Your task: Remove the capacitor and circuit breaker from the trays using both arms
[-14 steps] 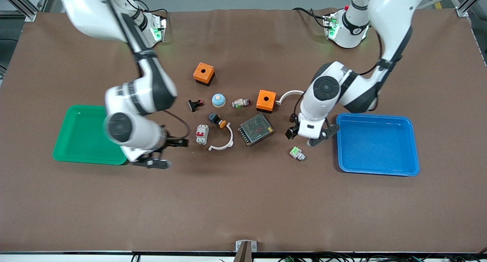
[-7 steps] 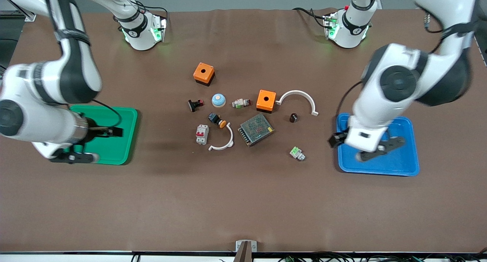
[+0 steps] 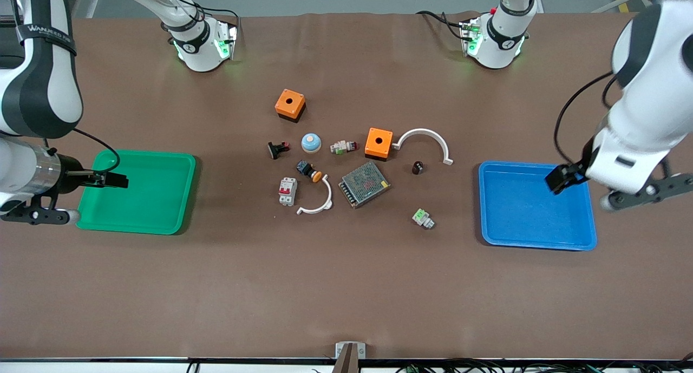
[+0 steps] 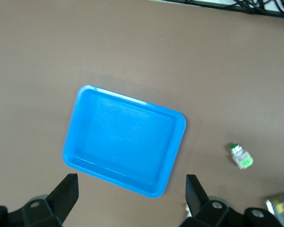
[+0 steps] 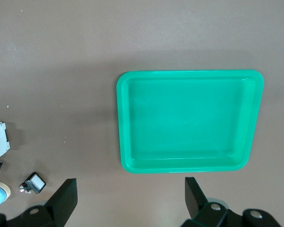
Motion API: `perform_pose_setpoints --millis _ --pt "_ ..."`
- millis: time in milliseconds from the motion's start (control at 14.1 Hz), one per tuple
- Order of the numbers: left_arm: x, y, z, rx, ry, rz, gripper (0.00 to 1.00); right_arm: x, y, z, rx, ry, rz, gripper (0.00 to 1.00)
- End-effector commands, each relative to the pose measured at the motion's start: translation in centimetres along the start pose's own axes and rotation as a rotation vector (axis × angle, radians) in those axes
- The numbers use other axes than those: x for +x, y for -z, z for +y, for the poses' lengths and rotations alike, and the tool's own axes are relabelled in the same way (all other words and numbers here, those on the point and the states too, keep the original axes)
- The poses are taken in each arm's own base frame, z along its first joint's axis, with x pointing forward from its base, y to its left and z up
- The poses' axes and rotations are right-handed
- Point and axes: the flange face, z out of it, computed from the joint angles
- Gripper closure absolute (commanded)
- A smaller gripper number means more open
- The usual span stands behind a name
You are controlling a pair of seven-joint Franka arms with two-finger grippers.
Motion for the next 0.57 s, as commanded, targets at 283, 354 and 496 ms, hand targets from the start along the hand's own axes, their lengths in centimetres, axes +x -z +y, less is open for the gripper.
perform_pose_setpoints --millis 283,354,496 --pt "-4.7 5.4 -8.6 -0.086 -0.155 -0.106 0.00 0.1 3.0 3.5 0.010 -0.047 0.058 0.00" --pt "-5.5 5.5 -9.2 -0.084 -0.148 -0.107 0.00 0.1 3.1 2.9 0.003 -0.039 0.060 0.00" --pt "-5.7 5.6 -10.0 -0.083 -0.145 -0.105 0.00 0.2 3.6 2.3 0.013 -0.039 0.073 0.00"
